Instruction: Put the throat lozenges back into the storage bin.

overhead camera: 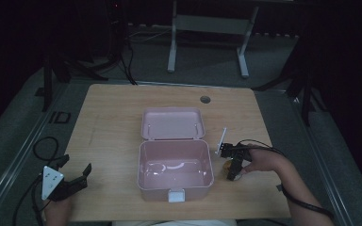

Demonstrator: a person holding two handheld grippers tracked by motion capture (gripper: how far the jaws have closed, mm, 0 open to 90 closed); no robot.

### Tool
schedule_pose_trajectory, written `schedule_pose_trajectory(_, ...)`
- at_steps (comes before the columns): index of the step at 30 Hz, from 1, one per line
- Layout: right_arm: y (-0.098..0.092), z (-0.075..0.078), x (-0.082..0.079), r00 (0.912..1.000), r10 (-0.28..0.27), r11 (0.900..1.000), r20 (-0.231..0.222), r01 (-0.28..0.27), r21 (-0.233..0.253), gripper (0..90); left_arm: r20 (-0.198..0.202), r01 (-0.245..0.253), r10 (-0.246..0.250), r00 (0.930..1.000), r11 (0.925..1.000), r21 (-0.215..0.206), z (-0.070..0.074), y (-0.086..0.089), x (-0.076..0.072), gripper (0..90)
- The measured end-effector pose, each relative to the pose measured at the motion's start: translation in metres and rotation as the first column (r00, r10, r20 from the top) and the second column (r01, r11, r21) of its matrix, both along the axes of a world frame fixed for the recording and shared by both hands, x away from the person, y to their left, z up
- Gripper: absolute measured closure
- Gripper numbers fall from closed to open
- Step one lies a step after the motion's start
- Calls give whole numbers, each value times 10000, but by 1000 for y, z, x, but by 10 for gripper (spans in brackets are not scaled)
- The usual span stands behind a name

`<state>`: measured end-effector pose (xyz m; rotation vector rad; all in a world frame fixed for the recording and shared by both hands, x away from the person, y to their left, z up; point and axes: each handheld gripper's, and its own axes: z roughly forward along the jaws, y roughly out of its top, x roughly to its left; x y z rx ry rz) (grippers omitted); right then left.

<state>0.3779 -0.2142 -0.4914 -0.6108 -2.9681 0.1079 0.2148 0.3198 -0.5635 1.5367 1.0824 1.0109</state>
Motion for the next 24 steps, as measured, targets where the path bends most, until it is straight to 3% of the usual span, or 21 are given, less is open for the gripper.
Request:
schedule_pose_trajectory(3, 0, 13, -2, 9997, 156, 9998, -209, -155, 84, 199, -5, -5, 5, 10000, 10000, -4, 0, 0, 0, 145)
schedule_pose_trajectory(8, -1, 43, -7, 9965, 823, 9965, 147, -824, 110, 200, -1, 0, 0, 10000, 10000, -1, 0, 0, 0, 145)
schedule_pose_trajectory(9, -1, 43, -7, 9965, 823, 9965, 147, -824, 110, 200, -1, 0, 0, 10000, 10000, -1, 0, 0, 0, 145)
schedule_pose_trajectory(10, -1, 57, -9, 9929, 1141, 9931, 325, -1149, 218, 200, -11, 1, -1, 10000, 10000, 21, 0, 0, 0, 145)
schedule_pose_trajectory(13, -2, 83, -11, 9885, 1363, 9891, 649, -1394, 470, 200, -12, -2, 2, 10000, 10000, 41, 0, 0, 0, 145)
schedule_pose_trajectory(18, 2, 123, -17, 9749, 1960, 9784, 1055, -2016, 456, 200, -29, 6, -6, 10000, 10000, 77, 0, -1, 0, 145)
schedule_pose_trajectory(24, 14, 153, -23, 9613, 2452, 9678, 1256, -2502, 260, 201, -8, 2, -2, 10000, 10000, 66, 0, 0, 0, 145)
